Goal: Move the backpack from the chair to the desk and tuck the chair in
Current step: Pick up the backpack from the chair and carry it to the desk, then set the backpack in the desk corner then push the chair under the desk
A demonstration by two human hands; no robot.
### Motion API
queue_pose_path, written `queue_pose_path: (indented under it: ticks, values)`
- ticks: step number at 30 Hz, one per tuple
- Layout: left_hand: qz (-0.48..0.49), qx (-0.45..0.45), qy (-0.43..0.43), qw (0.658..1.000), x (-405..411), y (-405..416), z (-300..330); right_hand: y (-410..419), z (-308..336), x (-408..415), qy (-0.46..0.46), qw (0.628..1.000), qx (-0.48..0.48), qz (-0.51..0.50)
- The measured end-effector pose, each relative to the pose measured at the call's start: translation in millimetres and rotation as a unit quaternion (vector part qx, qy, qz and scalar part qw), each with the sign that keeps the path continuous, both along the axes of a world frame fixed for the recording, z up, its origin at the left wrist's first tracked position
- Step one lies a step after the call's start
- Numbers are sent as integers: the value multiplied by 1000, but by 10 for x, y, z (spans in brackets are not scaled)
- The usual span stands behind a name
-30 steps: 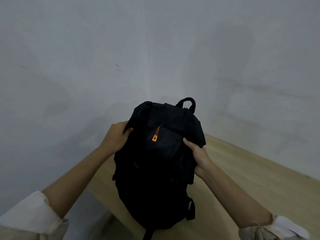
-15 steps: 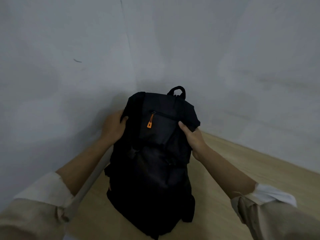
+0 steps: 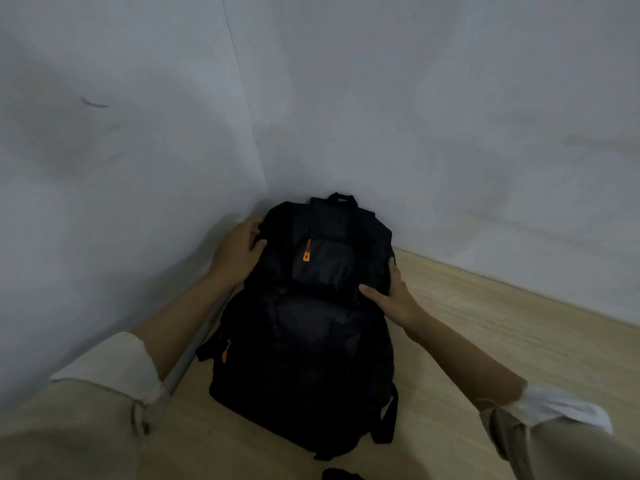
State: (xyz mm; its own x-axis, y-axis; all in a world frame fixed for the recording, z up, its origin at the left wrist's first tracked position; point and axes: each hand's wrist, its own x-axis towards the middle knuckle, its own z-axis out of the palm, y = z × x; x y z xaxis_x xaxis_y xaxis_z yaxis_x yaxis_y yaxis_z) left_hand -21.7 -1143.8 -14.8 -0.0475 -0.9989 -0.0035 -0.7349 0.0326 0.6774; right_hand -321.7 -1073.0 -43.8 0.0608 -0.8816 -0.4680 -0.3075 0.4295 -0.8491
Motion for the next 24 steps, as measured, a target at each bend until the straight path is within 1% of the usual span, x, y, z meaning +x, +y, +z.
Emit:
queue_pose_path:
  ticks: [3, 7, 9, 11, 14, 19, 22, 24]
  values:
    - [-41, 30, -22, 998, 130, 147, -124, 258, -105, 35, 45, 998, 27, 19]
    - [-117, 52, -53, 990, 178, 545, -245, 650, -204, 141, 72, 995, 47, 56]
    - [-151, 58, -60, 985, 173, 793, -386, 716, -233, 230, 84, 993, 51, 66]
    - [-166, 76, -90, 979, 176, 1019, -558, 692, -232, 331, 89, 993, 53, 61]
    - [-161, 93, -130, 974, 273, 1199, -709, 613, -212, 490, 91, 991, 49, 80]
    - [-139, 82, -180, 970, 584, 1193, -712, 528, -200, 802, 85, 989, 34, 119]
    - [-137, 79, -197, 968, 708, 1164, -754, 510, -219, 936, 101, 987, 38, 122]
    - [-128, 60, -230, 963, 685, 1178, -783, 523, -226, 942, 110, 986, 37, 119]
